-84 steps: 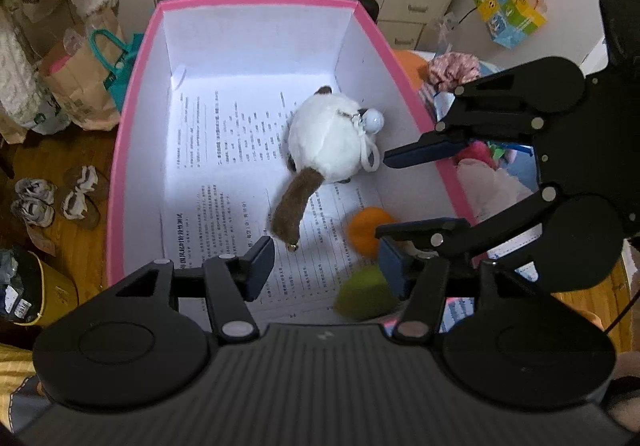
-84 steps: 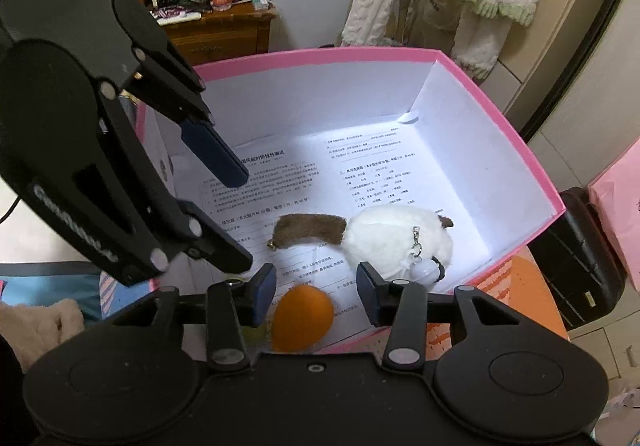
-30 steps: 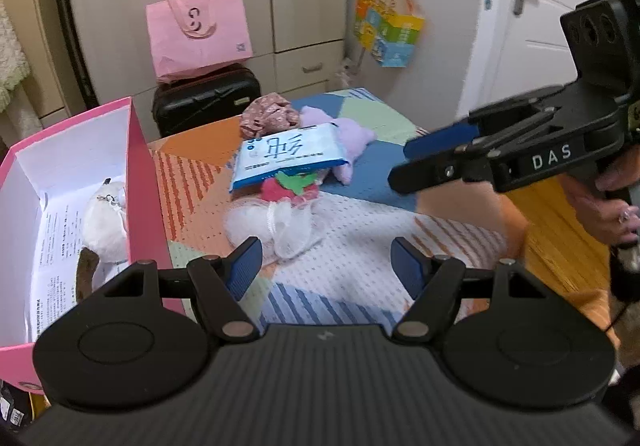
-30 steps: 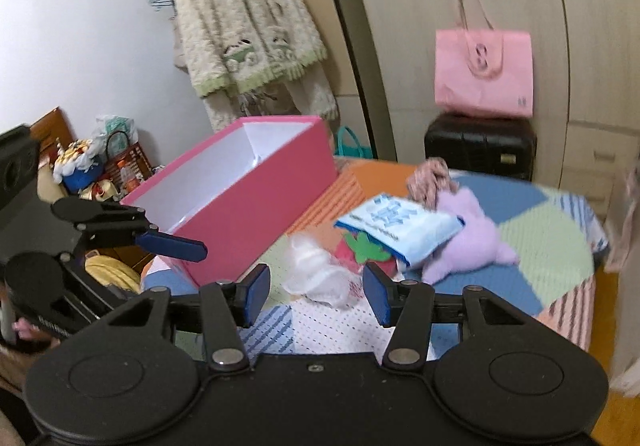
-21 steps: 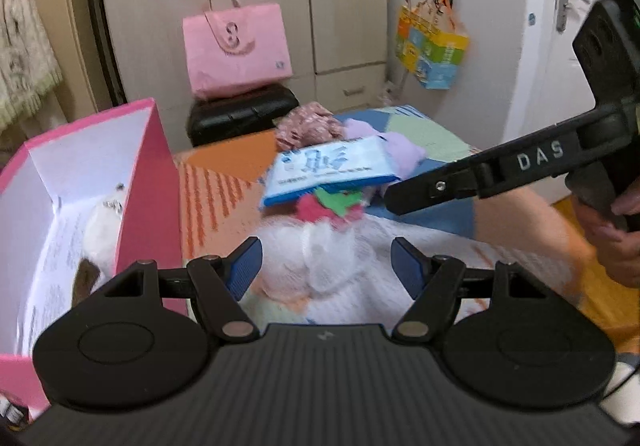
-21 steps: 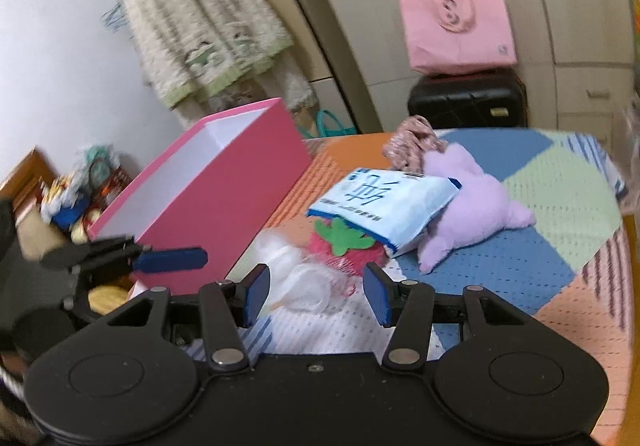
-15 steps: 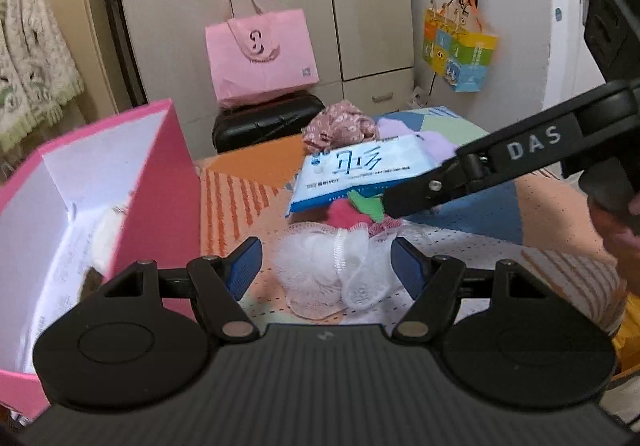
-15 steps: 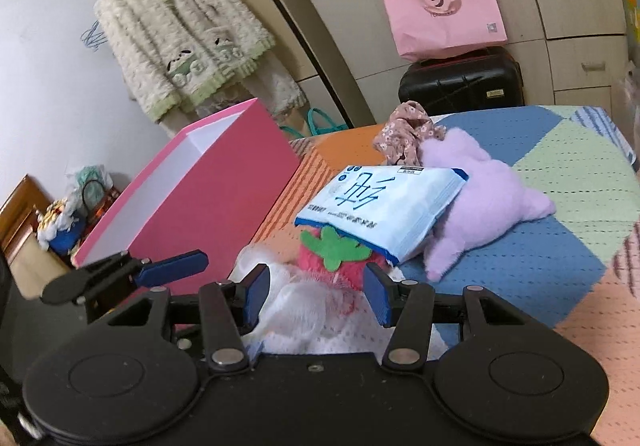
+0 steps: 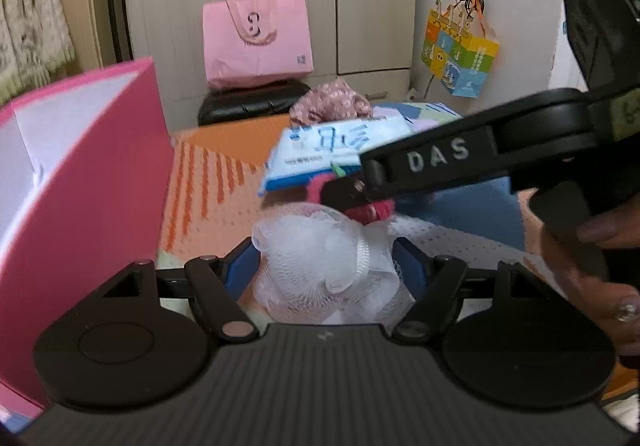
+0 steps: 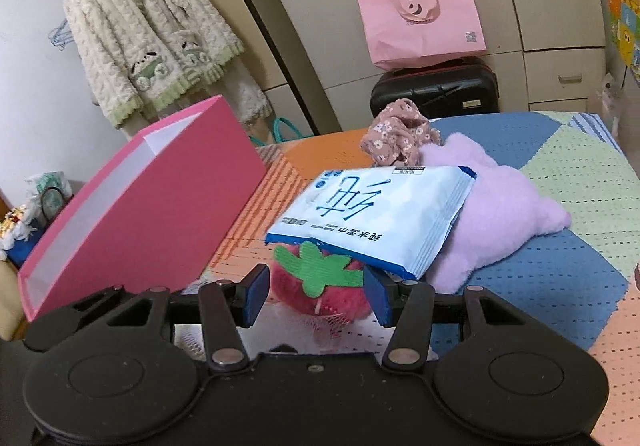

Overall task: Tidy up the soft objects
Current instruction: 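Close the left gripper on the bath puff while the right grasps the strawberry plush, then carry the bath puff and strawberry plush over the pink box with both grippers, then open the left gripper dropping the bath puff while the right releases the strawberry plush, then move the left tool back toward the white wet-wipes pack on the table, then close the left gripper on the edge of the wet-wipes pack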

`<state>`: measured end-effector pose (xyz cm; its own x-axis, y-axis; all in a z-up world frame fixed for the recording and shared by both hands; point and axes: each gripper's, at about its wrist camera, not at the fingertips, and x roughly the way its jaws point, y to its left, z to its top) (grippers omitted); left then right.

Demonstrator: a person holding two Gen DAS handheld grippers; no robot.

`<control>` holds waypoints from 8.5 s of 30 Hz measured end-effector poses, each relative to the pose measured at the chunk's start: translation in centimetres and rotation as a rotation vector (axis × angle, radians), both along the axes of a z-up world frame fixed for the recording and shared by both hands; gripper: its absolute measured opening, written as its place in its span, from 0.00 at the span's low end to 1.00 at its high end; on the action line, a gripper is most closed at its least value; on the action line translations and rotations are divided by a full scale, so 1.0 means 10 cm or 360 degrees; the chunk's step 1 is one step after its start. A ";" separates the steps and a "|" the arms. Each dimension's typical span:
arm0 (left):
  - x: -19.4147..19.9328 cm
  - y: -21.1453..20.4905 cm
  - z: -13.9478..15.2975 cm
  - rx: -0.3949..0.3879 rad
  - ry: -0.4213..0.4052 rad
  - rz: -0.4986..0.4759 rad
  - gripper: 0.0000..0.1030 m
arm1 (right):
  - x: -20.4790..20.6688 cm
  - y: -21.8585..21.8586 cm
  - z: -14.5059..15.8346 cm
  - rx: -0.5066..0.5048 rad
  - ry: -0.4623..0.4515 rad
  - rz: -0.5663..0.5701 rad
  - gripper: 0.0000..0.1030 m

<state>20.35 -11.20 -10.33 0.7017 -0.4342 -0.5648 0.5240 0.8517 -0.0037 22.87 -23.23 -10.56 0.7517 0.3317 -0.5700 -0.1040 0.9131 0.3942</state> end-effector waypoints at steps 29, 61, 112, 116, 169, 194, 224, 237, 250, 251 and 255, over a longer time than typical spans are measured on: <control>-0.22 0.11 0.00 -0.0045 0.0006 -0.0037 0.47 | -0.17 0.11 -0.18 -0.0119 -0.0089 0.0019 0.46; -0.53 0.41 0.16 -0.0171 0.0170 -0.0030 0.47 | -1.08 0.02 0.02 -0.0269 -0.0199 -0.0036 0.46; -0.87 2.07 1.49 -0.0302 -0.0008 0.0199 0.46 | -1.05 1.38 1.47 -0.0190 -0.0382 0.0868 0.47; -0.62 2.09 1.54 -0.0261 -0.0059 0.0240 0.46 | -0.75 1.47 1.57 -0.0173 -0.0396 0.0875 0.48; 0.21 2.11 1.45 0.0074 0.0336 0.0160 0.66 | 0.16 1.90 1.19 -0.0595 -0.0096 0.1173 0.63; -0.83 1.50 1.84 0.0164 0.0213 -0.0098 0.76 | -1.12 1.27 1.61 -0.0728 -0.0335 0.0975 0.64; -0.13 0.00 1.35 0.0114 0.0113 -0.0361 0.76 | -0.98 -0.09 0.84 -0.0671 -0.0325 0.0448 0.65; 0.61 -0.24 0.67 -0.0036 0.0145 -0.0058 0.75 | -0.38 -0.12 0.35 -0.0705 -0.0311 0.0362 0.65; 1.22 -0.22 0.15 -0.0322 0.0360 0.0145 0.74 | -0.09 -0.04 0.10 -0.0822 -0.0295 0.0320 0.66; 1.23 -0.21 0.13 -0.0342 0.0386 0.0160 0.74 | -0.09 -0.03 0.10 -0.0835 -0.0303 0.0319 0.66; 1.24 -0.21 0.09 -0.0361 0.0411 0.0162 0.75 | -0.10 -0.01 0.06 -0.0918 -0.0322 0.0330 0.67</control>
<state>32.76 -13.25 -9.39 0.5943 -0.5042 -0.6266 0.3939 0.8617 -0.3199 21.86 -23.30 -9.97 0.8163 0.1645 -0.5538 -0.3220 0.9254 -0.1997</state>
